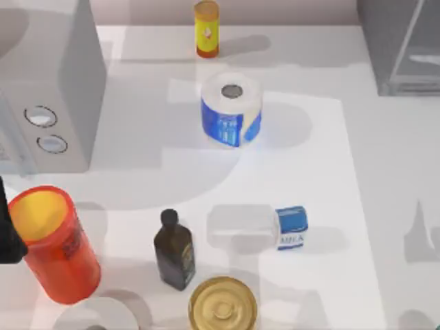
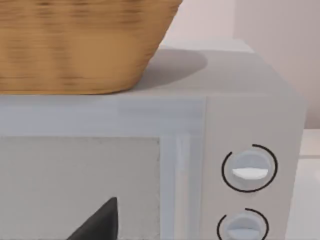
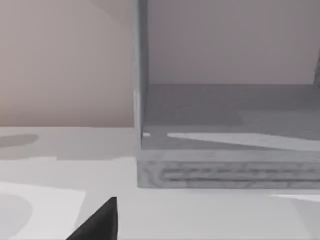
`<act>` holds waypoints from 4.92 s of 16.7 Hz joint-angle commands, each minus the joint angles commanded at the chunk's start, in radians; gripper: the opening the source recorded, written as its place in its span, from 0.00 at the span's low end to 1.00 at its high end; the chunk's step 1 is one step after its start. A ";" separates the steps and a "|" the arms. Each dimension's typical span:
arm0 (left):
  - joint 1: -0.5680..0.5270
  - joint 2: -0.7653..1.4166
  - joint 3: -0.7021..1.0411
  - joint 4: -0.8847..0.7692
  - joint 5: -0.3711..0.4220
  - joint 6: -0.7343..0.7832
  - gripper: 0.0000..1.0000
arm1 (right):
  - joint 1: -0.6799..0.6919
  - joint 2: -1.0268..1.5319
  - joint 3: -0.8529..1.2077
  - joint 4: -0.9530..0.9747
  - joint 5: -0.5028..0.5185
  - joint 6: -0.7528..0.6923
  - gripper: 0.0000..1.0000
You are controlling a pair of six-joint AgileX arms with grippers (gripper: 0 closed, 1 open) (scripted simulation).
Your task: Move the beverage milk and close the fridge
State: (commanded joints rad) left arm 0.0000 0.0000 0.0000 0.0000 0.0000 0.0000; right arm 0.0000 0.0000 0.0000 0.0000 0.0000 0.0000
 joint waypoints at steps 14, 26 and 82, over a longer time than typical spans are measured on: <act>0.000 0.000 0.000 0.000 0.000 0.000 1.00 | 0.458 0.397 0.012 0.376 0.495 0.009 1.00; 0.000 0.000 0.000 0.000 0.000 0.000 1.00 | 0.923 0.768 0.024 0.729 0.928 0.018 1.00; 0.000 0.000 0.000 0.000 0.000 0.000 1.00 | 0.970 1.827 0.472 0.797 0.732 0.401 0.40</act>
State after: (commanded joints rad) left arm 0.0000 0.0000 0.0000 0.0000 0.0000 0.0000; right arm 0.9701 1.8273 0.4722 0.7970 0.7320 0.4007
